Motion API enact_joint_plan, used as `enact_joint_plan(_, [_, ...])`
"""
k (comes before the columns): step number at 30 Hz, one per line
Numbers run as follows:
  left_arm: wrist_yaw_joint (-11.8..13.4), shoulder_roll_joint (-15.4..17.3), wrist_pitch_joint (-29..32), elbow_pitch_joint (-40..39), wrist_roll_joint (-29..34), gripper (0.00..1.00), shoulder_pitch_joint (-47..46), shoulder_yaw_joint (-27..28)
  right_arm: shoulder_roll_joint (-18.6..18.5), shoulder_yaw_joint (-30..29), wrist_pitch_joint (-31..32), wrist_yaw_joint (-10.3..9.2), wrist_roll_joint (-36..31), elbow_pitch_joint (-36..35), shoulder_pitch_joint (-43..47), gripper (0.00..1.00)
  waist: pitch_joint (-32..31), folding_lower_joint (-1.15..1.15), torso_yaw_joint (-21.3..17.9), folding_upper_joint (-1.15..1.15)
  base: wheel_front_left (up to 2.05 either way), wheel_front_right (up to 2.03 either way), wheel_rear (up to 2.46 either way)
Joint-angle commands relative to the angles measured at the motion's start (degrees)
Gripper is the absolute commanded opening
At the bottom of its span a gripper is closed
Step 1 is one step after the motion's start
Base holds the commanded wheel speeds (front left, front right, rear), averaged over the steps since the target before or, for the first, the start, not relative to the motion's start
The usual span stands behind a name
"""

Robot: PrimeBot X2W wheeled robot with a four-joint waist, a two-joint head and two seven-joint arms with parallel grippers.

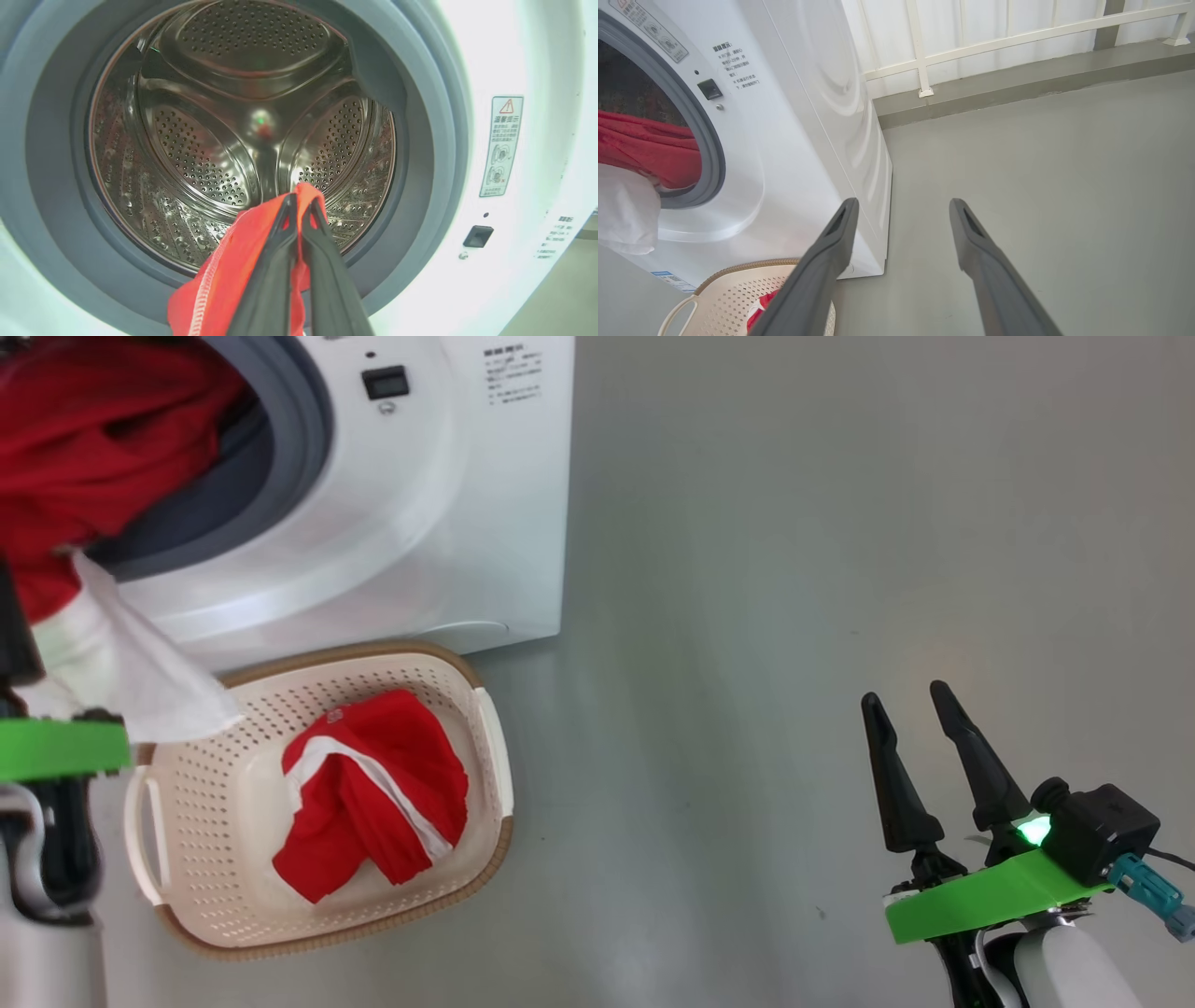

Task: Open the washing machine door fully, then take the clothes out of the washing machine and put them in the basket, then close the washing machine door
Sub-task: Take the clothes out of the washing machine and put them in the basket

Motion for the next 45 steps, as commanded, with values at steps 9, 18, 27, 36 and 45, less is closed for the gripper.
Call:
enact_joint_plan(9, [-0.32,-0.96,-0.28,-10.54,1.46,0.0,7.44,3.39,-0.2,-0.5,-0.36,0.43,-0.23,-1.34,2.44,1.0,-2.78,0.0,2.01,0.0,0.0,0.0,0.0])
enact_joint_plan(18, [-0.32,-3.18,-0.28,-19.84,2.26,0.0,12.3,4.17,-0.2,-1.75,-0.36,0.43,0.02,-1.63,3.65,1.0,-3.76,0.0,3.04,0.0,0.0,0.0,0.0])
enact_joint_plan(27, [-0.32,-3.98,-0.28,-21.15,3.88,0.0,14.31,1.54,-0.2,-1.48,-0.36,0.43,0.14,-1.63,3.61,1.0,-3.53,0.0,3.42,0.0,0.0,0.0,0.0])
enact_joint_plan(36, [-0.32,-4.5,-0.28,-12.17,4.37,0.0,14.62,-0.15,-0.2,-0.54,-0.36,0.43,0.6,-1.79,2.86,1.0,-1.66,0.0,2.71,0.0,0.0,0.0,0.0])
enact_joint_plan(45, [-0.32,-3.57,-0.28,-2.11,4.19,0.0,11.29,-2.05,-0.2,-0.46,-0.36,0.43,1.05,-2.54,0.98,1.0,3.25,0.0,2.13,0.0,0.0,0.0,0.0])
